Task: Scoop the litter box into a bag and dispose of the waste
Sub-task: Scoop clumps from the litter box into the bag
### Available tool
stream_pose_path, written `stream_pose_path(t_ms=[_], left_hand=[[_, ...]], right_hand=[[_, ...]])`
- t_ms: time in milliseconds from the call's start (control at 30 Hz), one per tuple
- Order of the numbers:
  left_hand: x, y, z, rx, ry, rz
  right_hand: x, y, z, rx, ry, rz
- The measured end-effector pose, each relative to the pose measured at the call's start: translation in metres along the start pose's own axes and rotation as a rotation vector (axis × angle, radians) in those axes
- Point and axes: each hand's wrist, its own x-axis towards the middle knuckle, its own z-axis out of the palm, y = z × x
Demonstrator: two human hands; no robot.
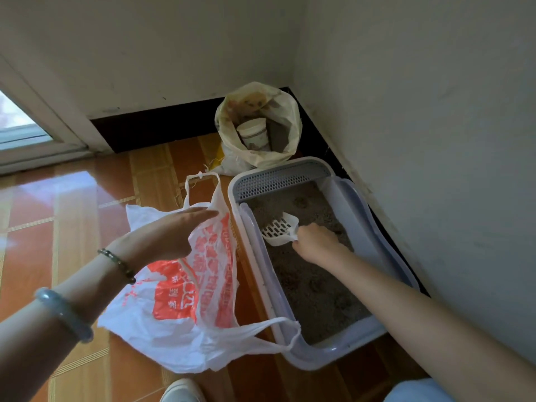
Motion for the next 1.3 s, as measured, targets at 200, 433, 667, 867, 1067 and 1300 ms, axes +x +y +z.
stream_pose_path(t_ms=[200, 433, 667, 867, 1067, 1300], left_hand=[[0.01, -0.003, 0.005, -0.067, 0.049, -0.05], [0.016, -0.007, 0.009, -0.078, 0.067, -0.062], [0.015, -0.007, 0.009, -0.079, 0.084, -0.059], [0.009, -0.004, 0.012, -0.083, 0.076, -0.066], [0.009, 0.005, 0.011, -0.069, 0.082, -0.051], [0.008, 0.014, 0.009, -0.061, 0.089, -0.05]], right_hand=[[0.028, -0.02, 0.014, 0.131, 0.058, 0.016], [0.04, -0.014, 0.039, 0.436, 0.013, 0.012], [0.029, 0.003, 0.041, 0.452, -0.017, -0.072], [0.01, 0.033, 0.047, 0.407, -0.005, -0.127], [-0.011, 0.058, 0.039, 0.361, 0.091, -0.18], [-0.026, 0.08, 0.027, 0.329, 0.194, -0.18]])
